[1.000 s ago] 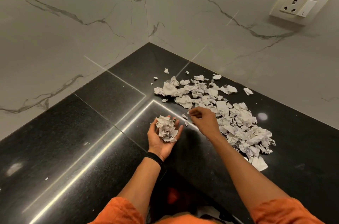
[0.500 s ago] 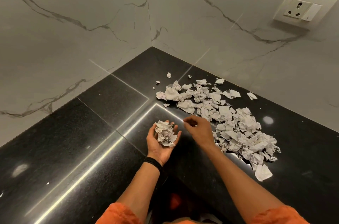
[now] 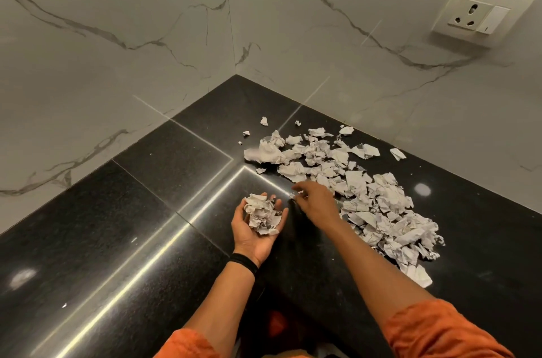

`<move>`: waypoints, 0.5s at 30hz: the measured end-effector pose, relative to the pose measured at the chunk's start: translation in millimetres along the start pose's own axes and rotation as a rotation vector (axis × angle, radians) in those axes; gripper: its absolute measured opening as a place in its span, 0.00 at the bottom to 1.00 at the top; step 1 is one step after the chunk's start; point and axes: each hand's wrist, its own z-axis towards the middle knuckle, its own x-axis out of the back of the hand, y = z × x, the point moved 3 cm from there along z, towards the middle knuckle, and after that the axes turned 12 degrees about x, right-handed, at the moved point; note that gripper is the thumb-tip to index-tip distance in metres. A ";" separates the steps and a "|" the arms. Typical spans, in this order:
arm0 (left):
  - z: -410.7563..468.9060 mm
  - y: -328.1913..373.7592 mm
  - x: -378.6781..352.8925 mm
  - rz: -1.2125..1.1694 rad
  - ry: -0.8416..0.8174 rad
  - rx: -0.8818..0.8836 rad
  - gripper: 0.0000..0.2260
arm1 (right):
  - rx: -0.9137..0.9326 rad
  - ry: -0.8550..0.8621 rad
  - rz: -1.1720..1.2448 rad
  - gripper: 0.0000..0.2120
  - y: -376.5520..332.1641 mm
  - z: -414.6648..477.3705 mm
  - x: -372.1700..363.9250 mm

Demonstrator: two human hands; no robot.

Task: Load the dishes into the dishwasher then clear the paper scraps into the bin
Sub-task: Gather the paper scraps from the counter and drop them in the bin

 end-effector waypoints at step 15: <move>7.3 17.9 -5.7 -0.001 0.006 -0.072 0.21 | 0.161 0.036 0.361 0.05 -61.1 1.9 -6.9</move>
